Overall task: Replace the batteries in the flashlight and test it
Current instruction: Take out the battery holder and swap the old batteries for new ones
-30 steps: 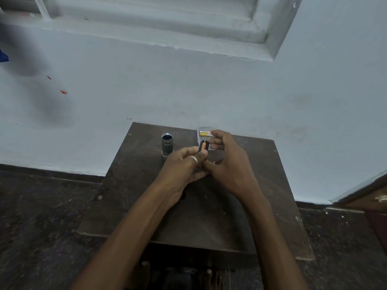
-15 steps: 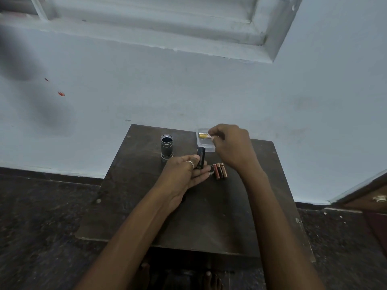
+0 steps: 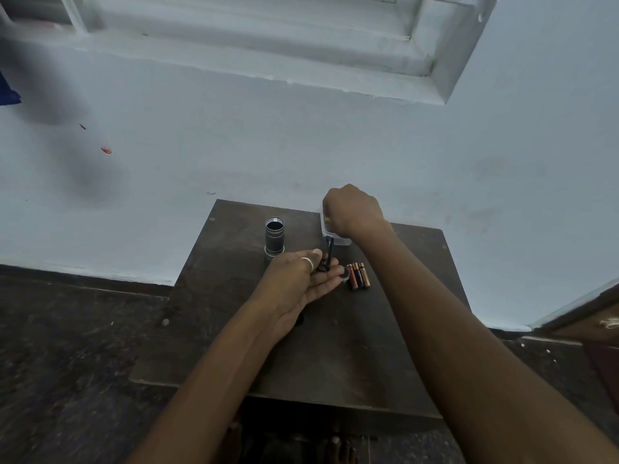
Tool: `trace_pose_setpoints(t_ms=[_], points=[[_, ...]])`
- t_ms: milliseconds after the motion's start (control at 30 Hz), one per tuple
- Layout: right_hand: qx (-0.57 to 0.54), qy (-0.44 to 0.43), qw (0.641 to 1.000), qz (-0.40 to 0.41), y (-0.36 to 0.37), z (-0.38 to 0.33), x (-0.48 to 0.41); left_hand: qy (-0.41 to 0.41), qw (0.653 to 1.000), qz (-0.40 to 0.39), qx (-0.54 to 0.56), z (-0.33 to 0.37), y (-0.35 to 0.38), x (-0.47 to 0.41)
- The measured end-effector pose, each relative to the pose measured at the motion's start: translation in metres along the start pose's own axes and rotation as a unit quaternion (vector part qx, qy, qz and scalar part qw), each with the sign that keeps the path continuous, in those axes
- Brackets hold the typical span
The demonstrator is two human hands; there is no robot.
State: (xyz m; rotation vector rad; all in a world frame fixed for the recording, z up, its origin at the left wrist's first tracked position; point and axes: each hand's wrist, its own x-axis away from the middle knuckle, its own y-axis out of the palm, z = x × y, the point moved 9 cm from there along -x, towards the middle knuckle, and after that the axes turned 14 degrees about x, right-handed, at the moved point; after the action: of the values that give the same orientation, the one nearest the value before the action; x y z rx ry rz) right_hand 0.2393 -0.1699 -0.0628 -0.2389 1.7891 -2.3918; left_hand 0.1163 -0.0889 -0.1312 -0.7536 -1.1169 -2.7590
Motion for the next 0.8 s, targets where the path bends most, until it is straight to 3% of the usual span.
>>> trace_pose_setpoints(t_ms=[333, 433, 500, 600, 733, 800], points=[[-0.025, 0.012, 1.000, -0.002, 0.002, 0.004, 0.001, -0.008, 1.000, -0.005, 0.011, 0.001, 0.000, 0.002], [-0.111, 0.047, 0.992, 0.046, -0.013, 0.018, 0.011, -0.009, 1.000, -0.005, 0.012, 0.001, 0.001, 0.002], [-0.214, 0.087, 0.967, 0.105, -0.027, 0.031, 0.028, -0.009, 1.000, -0.007, 0.012, 0.001, 0.001, 0.002], [-0.369, 0.140, 0.903, 0.168, -0.038, 0.045, 0.064, -0.011, 1.000, -0.007, 0.010, 0.001, 0.001, 0.002], [-0.530, 0.185, 0.808, 0.181, -0.023, 0.048, 0.106, -0.001, 1.000, -0.012, 0.013, 0.001, 0.001, 0.001], [-0.568, 0.197, 0.778, 0.182, -0.013, 0.046, 0.118, 0.001, 1.000, -0.013, 0.010, 0.000, 0.000, 0.000]])
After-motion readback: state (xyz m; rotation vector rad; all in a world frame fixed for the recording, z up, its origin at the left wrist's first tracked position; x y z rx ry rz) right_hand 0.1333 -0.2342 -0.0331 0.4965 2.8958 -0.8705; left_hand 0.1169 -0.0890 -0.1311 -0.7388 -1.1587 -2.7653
